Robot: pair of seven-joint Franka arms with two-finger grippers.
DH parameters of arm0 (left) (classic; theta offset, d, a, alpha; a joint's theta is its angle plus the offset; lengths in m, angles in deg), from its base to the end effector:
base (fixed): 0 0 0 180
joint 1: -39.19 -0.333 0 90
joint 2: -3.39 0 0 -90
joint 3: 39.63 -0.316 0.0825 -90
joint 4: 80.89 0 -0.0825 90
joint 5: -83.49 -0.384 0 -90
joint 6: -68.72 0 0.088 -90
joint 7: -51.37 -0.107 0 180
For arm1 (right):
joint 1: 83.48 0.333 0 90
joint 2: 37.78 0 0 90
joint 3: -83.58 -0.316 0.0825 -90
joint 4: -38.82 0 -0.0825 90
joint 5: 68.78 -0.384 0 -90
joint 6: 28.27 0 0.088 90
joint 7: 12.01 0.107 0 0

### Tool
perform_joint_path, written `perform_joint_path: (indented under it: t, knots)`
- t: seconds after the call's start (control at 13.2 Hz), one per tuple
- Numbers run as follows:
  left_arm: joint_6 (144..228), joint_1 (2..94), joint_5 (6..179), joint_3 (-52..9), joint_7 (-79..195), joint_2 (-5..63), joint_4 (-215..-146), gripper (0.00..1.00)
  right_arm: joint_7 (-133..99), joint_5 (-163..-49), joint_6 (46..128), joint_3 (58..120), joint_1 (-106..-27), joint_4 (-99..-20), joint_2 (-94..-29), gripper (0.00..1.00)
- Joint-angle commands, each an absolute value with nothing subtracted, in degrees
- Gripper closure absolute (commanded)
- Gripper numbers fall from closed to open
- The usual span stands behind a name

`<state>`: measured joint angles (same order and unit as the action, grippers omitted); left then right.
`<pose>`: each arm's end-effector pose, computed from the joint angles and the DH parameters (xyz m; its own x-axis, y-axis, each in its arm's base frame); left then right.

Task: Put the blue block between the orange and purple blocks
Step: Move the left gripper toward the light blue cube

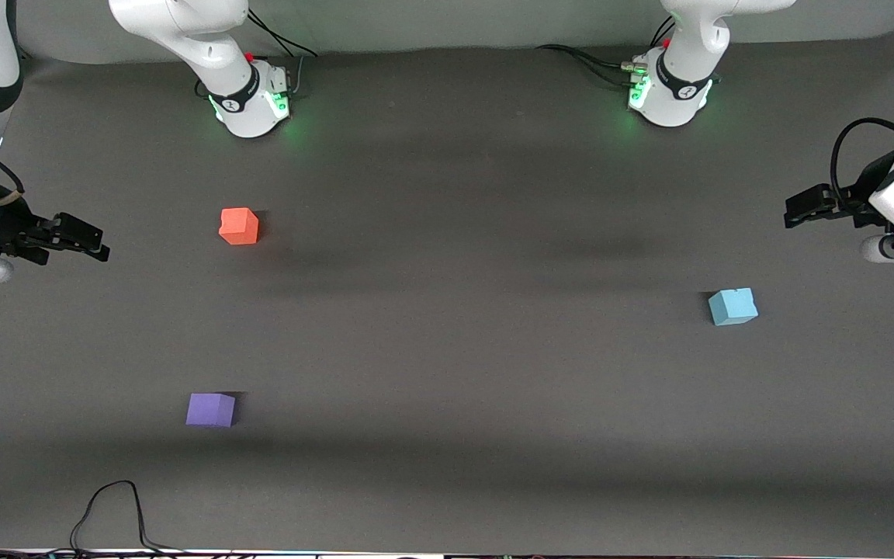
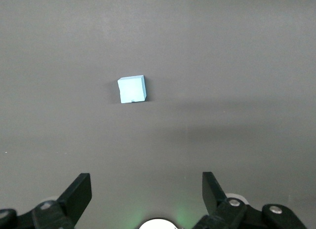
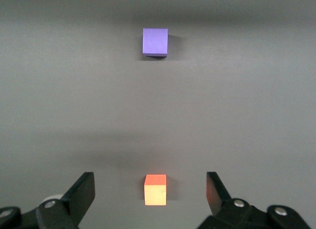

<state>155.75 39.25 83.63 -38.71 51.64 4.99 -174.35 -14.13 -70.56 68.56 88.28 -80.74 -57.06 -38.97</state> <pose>0.5532 -0.0096 0.5766 0.9901 -0.0124 -0.1397 -0.0122 -0.9999 0.0022 0.5676 -0.0160 0.5745 1.0000 -0.0009 -0.0031 -0.0010 -0.9996 -0.0293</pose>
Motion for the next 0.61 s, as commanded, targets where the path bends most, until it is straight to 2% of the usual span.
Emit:
perform_joint_path:
  t: [0.0,0.23,0.53]
  knots:
    - [154.32,37.53,82.88,-38.84,47.7,4.63,-173.79,0.0,-14.21,-71.59,69.38,88.76,-80.32,-57.59,-38.48,0.0]
    - [155.2,36.29,81.48,-39.37,46.01,2.88,-176.42,0.0,-14.21,-71.59,69.38,88.76,-80.32,-57.59,-38.48,0.0]
    - [162.73,35.94,81.21,-39.37,45.66,-1.0,-185.9,0.0,-14.29,-71.59,69.38,88.76,-80.32,-57.59,-38.48,0.0]
